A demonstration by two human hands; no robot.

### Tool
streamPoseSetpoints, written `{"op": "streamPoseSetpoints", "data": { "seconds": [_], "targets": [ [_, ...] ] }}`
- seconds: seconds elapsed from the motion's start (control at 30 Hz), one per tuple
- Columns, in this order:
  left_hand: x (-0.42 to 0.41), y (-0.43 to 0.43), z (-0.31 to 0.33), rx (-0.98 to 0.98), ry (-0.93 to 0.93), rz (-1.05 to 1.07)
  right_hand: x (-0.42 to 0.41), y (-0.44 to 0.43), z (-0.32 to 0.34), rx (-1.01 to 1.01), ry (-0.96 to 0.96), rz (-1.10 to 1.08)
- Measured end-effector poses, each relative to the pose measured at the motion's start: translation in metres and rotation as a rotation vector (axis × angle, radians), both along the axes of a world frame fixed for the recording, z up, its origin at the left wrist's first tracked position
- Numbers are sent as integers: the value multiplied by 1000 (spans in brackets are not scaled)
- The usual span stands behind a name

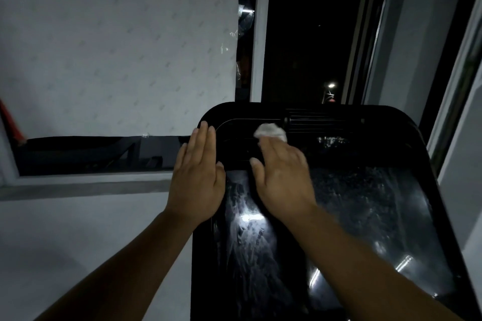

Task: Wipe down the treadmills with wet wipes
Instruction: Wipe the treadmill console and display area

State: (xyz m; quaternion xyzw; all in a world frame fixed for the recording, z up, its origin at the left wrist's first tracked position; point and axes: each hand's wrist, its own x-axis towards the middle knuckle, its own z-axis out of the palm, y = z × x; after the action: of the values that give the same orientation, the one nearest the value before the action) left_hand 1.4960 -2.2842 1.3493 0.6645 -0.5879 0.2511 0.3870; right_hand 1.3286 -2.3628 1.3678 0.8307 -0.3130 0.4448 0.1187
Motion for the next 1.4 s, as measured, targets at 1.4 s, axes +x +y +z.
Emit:
{"op": "streamPoseSetpoints", "data": {
  "seconds": [1.4],
  "targets": [
    [-24,-11,7,-79,175,-37,0,-4,-13,64,8,-26]
  ]
}}
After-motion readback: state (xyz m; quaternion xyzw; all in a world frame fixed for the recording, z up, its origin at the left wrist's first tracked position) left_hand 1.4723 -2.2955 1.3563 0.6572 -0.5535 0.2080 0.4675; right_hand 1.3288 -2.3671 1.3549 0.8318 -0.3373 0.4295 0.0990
